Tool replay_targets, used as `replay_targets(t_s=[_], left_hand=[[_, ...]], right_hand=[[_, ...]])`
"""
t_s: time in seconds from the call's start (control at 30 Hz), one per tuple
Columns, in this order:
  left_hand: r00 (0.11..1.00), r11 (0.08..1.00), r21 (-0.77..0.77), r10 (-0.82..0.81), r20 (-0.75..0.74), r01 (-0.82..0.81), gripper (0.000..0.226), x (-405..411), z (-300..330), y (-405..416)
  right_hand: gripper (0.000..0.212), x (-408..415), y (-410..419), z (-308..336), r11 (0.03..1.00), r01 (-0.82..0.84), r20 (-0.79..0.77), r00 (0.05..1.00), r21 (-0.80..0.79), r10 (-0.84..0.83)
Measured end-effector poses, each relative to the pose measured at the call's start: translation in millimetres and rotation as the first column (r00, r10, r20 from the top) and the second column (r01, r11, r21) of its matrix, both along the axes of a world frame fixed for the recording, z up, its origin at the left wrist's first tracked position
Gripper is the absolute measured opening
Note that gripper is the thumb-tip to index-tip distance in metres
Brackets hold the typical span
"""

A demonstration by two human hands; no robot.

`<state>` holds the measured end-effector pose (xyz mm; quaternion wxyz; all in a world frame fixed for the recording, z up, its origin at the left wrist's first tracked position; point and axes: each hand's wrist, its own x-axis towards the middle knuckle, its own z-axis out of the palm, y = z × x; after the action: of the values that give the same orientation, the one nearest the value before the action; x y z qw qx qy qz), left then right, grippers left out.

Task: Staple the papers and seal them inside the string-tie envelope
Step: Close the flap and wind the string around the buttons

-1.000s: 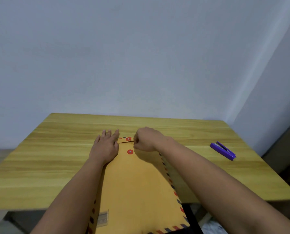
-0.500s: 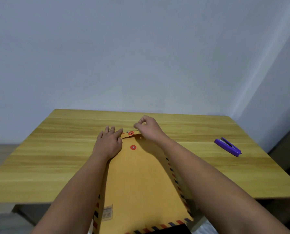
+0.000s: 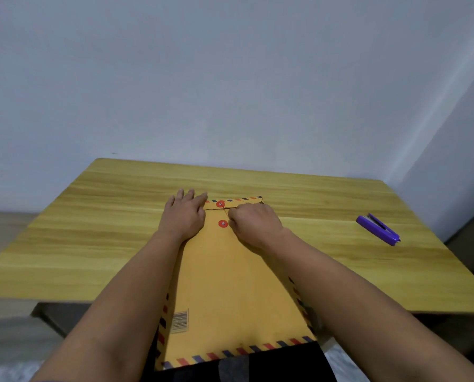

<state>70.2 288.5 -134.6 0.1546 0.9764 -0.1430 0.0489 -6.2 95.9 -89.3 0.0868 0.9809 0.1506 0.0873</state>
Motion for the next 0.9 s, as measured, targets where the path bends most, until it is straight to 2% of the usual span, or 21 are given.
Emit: replay_targets(t_s=[0.23, 0.4, 0.63, 0.77, 0.9], left_hand=[[1.000, 0.999, 0.034, 0.003, -0.006, -0.002, 0.052, -1, 3, -1], [1.000, 0.999, 0.039, 0.007, -0.003, -0.007, 0.051, -1, 3, -1], [1.000, 0.999, 0.046, 0.014, -0.003, -0.014, 0.051, -1, 2, -1], [1.000, 0.999, 0.047, 0.008, 0.003, -0.008, 0.052, -3, 3, 0], [1.000, 0.998, 0.055, 0.001, 0.007, -0.001, 0.052, -5, 3, 0]], right_hand=[[0.028, -16, 15, 7, 0.976, -0.038, -0.062, 0.998, -0.216, 0.025], [0.028, -31, 29, 20, 0.961, -0.034, -0.080, 0.997, -0.274, 0.013], [0.029, -36, 27, 21, 0.981, 0.003, -0.072, 0.997, -0.193, -0.017], [0.027, -31, 19, 9, 1.000, 0.021, -0.103, 0.994, 0.015, -0.019], [0.027, -26, 19, -2, 0.979, 0.060, -0.105, 0.994, 0.196, -0.040]])
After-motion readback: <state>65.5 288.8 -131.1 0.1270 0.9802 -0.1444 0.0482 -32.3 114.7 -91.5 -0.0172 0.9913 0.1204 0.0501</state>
